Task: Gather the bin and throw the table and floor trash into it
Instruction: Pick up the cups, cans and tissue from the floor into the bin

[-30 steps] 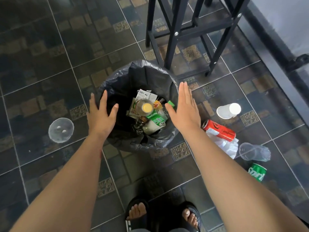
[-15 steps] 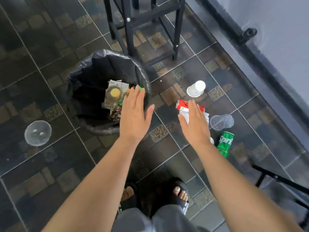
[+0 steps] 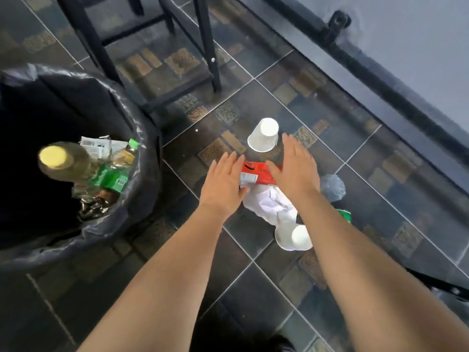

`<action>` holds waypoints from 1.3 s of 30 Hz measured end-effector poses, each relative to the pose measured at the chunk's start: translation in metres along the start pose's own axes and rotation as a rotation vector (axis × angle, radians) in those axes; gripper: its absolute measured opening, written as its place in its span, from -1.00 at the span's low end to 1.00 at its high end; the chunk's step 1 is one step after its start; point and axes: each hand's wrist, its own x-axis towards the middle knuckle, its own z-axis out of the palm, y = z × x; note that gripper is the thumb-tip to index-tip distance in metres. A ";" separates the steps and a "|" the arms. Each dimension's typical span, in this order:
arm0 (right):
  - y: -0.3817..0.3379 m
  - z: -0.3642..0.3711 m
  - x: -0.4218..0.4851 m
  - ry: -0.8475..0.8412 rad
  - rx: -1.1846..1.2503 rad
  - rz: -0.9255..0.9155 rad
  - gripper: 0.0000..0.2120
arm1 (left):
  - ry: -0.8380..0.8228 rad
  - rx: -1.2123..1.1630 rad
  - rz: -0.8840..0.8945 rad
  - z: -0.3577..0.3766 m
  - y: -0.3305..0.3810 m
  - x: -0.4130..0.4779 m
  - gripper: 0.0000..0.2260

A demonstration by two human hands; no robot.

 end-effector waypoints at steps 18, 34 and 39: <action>-0.004 0.023 0.049 0.122 0.292 0.021 -0.53 | 0.108 -0.063 -0.018 0.031 -0.016 0.020 -0.42; -0.038 -0.059 -0.003 0.440 0.617 -0.071 -0.47 | 0.712 -0.606 -0.354 -0.032 0.024 -0.046 -0.53; -0.077 -0.084 -0.011 0.561 0.810 -0.117 -0.47 | 0.955 -0.810 -0.286 -0.086 0.033 -0.057 -0.51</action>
